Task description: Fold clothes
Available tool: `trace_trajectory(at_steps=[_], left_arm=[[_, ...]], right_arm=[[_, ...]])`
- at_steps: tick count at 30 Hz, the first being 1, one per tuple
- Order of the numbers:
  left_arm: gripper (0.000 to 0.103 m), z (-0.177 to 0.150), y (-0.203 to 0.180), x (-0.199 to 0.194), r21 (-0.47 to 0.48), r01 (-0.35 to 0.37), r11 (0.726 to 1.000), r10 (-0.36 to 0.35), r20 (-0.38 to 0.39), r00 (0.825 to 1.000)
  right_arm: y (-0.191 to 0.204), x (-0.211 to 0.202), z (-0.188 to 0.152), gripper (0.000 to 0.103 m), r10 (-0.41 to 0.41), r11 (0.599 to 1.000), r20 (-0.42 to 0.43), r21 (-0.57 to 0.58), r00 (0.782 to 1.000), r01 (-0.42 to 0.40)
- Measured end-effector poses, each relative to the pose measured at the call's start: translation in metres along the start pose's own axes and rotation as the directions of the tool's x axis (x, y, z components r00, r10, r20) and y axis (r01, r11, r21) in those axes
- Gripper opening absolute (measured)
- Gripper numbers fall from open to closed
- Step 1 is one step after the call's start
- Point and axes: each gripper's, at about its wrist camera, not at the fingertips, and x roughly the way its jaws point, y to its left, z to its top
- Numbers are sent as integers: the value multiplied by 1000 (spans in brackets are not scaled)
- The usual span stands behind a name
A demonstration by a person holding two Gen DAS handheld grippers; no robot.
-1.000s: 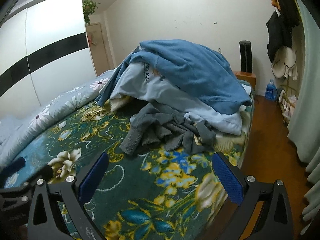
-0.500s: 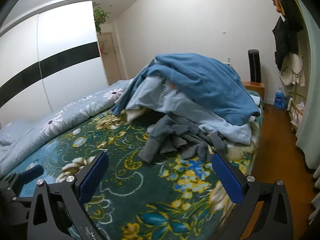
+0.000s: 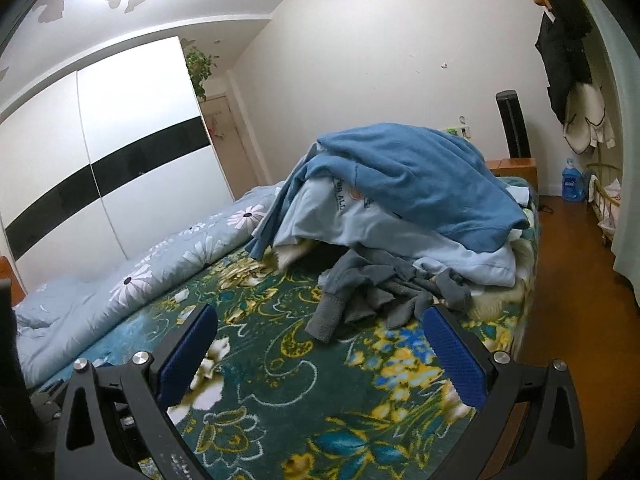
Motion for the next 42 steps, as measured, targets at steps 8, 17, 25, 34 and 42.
trace_trajectory(at_steps=[8, 17, 25, 34, 42], left_arm=[[103, -1, -2, 1, 25, -8, 1000, 8, 2, 1000], [103, -2, 7, 6, 16, 19, 1000, -19, -10, 1000], [103, 1, 23, 8, -17, 47, 999, -47, -18, 999], [103, 2, 52, -1, -54, 40, 998, -40, -6, 999], [103, 3, 98, -21, -147, 17, 989, -9, 58, 998]], right_arm=[[-1, 10, -1, 103, -35, 999, -21, 39, 999, 35], [7, 21, -6, 103, -22, 998, -55, 51, 998, 25], [23, 32, -12, 103, -28, 999, -51, 14, 998, 29], [33, 42, -15, 103, -26, 1000, -69, -1, 997, 26], [33, 45, 12, 103, -73, 992, 6, -104, 997, 73]])
